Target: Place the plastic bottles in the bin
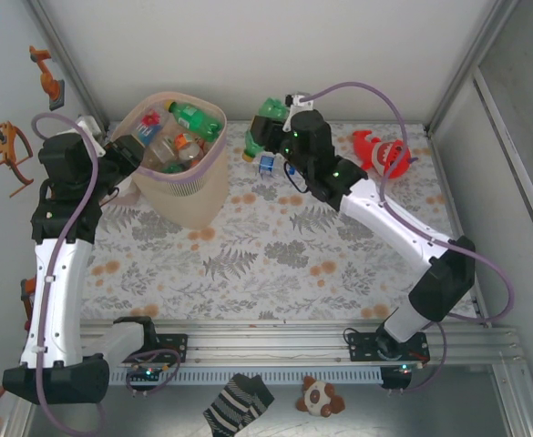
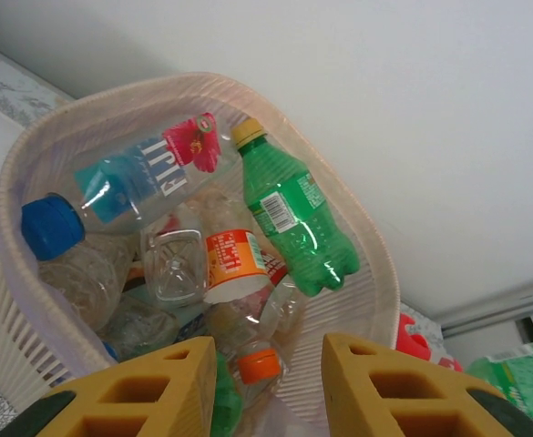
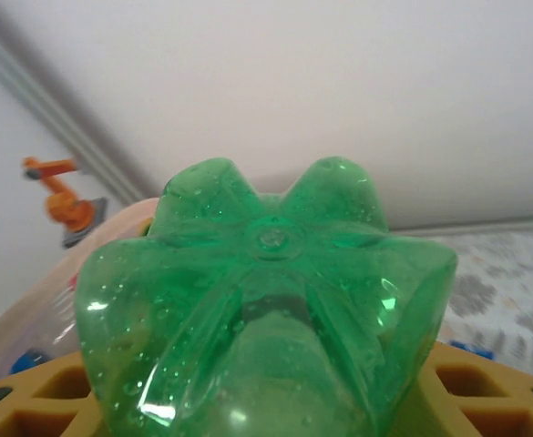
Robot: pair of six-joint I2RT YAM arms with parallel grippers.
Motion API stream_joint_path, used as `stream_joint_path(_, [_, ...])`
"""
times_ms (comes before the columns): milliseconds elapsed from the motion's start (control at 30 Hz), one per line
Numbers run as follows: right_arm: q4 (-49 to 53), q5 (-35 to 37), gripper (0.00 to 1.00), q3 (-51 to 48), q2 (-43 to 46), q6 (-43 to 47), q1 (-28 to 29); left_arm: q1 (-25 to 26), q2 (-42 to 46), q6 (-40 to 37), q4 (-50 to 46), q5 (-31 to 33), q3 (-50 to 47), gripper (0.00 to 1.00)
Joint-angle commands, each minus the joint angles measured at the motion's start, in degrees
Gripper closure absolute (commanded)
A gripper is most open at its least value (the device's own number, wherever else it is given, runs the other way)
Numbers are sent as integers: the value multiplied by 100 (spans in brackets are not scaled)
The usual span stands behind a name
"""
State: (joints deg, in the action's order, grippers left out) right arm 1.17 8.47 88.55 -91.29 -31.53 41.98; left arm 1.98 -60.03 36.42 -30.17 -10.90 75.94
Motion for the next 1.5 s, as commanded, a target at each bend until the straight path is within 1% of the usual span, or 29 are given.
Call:
stream_joint_path(0, [-947, -816, 55, -70, 130, 956, 120, -94, -9, -160, -178, -13, 52, 65])
stream_joint_path(100, [-1421, -1178, 56, -8, 38, 1403, 275, -153, 4, -192, -288, -18, 52, 66])
stream_joint_path(167, [-1679, -1334, 56, 71, -48, 1508, 352, -196, 12, -215, -372, -18, 61, 69])
stream_joint_path(233, [-1971, -1559, 57, 178, -190, 1526, 398, -245, 37, -215, -464, 15, 61, 71])
stream_joint_path(333, [-2288, -1909, 58, 389, -462, 1475, 449, -349, 80, -218, -582, 43, 52, 72])
stream_joint_path(533, [-3017, -2367, 58, 850, -1127, 1308, 602, -520, 170, -255, -739, 18, 41, 70])
stream_joint_path(633, [-3355, -2445, 58, 1123, -1558, 1186, 684, -573, 226, -281, -810, 15, 52, 69])
stream_joint_path(900, [-3793, -2618, 58, 1915, -2605, 964, 903, -663, 342, -355, -910, -3, 68, 66])
stream_joint_path(1133, [-3650, -2460, 57, 2721, -3446, 1008, 1027, -690, 334, -380, -922, -77, 96, 66])
stream_joint_path(1267, [-3448, -2449, 53, 3088, -3818, 1000, 1066, -716, 325, -424, -947, -89, 155, 66])
stream_joint_path(1300, [-3383, -2434, 50, 3134, -3864, 1016, 1074, -721, 317, -440, -957, -84, 187, 66])
stream_joint_path(1367, [-3270, -2418, 41, 3190, -3912, 1051, 1095, -727, 308, -442, -958, -88, 227, 66])
stream_joint_path(1467, [-3155, -2429, 32, 3150, -3877, 1070, 1109, -734, 299, -434, -904, -120, 284, 66])
